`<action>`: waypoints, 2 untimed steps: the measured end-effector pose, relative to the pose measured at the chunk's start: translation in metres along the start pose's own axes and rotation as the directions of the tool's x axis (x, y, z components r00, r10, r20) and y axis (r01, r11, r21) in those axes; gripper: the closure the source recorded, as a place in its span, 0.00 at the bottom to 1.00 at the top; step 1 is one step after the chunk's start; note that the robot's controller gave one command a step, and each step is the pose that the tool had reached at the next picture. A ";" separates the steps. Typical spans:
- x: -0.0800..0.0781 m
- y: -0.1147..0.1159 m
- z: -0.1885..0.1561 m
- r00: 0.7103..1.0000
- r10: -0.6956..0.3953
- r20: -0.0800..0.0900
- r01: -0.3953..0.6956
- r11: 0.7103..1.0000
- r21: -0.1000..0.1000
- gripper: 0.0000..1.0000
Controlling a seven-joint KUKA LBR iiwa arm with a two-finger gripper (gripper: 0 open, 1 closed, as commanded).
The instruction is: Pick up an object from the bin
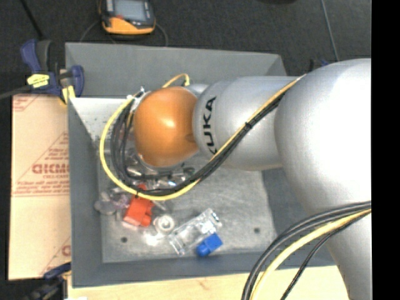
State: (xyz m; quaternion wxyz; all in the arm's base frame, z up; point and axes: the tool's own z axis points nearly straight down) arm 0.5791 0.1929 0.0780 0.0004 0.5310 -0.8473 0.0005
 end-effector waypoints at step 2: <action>0.006 0.009 -0.139 1.000 0.006 0.009 -0.006 1.000 0.009 1.00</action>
Offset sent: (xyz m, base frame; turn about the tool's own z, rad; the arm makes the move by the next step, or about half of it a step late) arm 0.0000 0.0000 0.0000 0.0000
